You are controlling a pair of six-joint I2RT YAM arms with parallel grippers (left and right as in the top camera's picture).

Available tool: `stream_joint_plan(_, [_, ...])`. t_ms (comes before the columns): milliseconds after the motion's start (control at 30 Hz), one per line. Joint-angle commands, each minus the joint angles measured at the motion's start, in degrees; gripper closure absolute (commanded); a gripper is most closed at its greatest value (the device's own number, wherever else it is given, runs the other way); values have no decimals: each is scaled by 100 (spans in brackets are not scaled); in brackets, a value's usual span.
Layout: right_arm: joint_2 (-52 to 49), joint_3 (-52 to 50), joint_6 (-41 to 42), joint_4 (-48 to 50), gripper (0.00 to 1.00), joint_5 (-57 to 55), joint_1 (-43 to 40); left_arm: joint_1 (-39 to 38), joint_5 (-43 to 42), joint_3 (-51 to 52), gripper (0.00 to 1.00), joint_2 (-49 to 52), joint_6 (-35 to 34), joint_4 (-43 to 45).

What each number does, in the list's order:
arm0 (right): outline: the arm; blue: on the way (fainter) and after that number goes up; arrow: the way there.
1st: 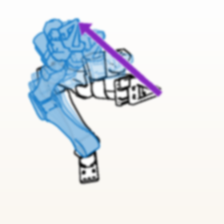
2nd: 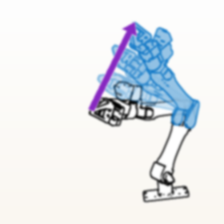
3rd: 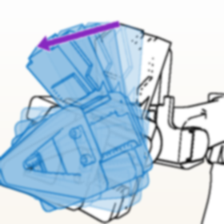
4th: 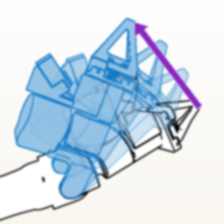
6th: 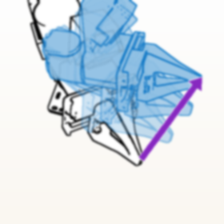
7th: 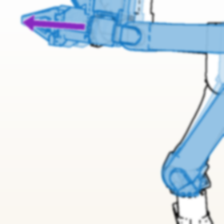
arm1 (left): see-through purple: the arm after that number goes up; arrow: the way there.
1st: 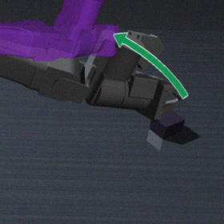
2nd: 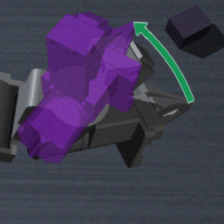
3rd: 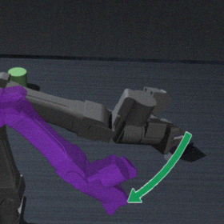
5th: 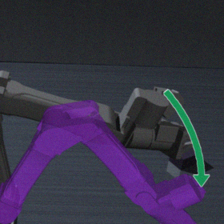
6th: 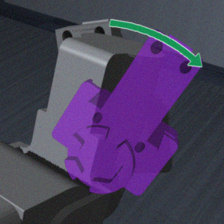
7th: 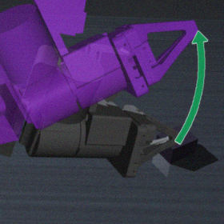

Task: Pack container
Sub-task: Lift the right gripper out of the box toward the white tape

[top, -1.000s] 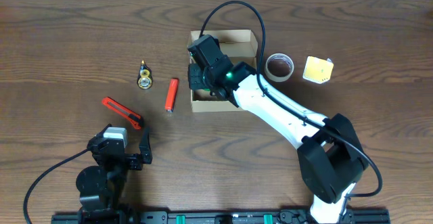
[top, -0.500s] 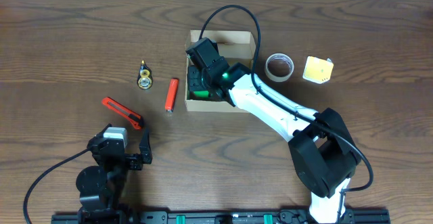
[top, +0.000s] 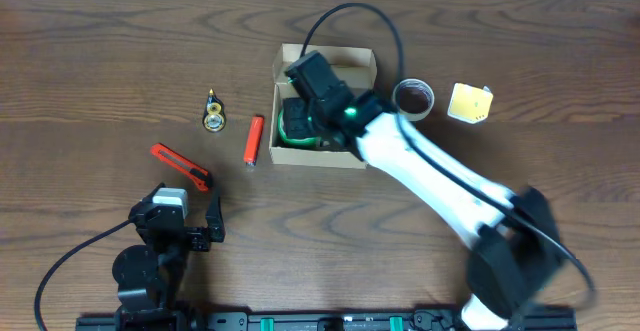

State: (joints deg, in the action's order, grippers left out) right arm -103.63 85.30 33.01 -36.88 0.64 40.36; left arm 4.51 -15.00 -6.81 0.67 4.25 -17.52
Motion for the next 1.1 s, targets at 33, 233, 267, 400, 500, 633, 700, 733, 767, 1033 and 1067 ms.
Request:
stream_joint_plan(33, [1141, 11, -245, -675, 52, -385, 17, 35, 17, 133, 5, -42, -63, -17])
stream_joint_plan(233, [2271, 7, -345, -1982, 45, -1222, 15, 35, 17, 133, 5, -42, -63, -17])
stream_joint_plan(267, [2409, 4, -439, -2124, 43, -1250, 15, 35, 17, 133, 5, -42, -61, -17])
stream_joint_plan(400, [2612, 4, -501, -2463, 40, -1246, 11, 35, 17, 133, 5, -42, -61, -17])
stream_joint_plan(500, [2616, 4, -492, -2557, 39, -1091, 11, 35, 17, 133, 4, -42, -63, -17])
stream_joint_plan(633, [2616, 4, -472, -2535, 37, -752, 13, 35, 17, 133, 5, -42, -63, -17])
stream_joint_plan(700, [2616, 4, -472, -2575, 36, -632, 13, 35, 17, 133, 5, -42, -61, -17])
stream_joint_plan(733, [2616, 4, -470, -2612, 36, -592, 13, 35, 17, 133, 4, -42, -63, -20])
stream_joint_plan(767, [2616, 4, -457, -2662, 36, -570, 13, 35, 17, 133, 5, -42, -63, -17])
stream_joint_plan(1033, [2623, 4, -455, -3080, 32, -651, 11, 35, 17, 133, 5, -42, -63, -17])
stream_joint_plan(1067, [2623, 4, -457, -3056, 30, -691, 11, 35, 17, 133, 5, -42, -63, -17])
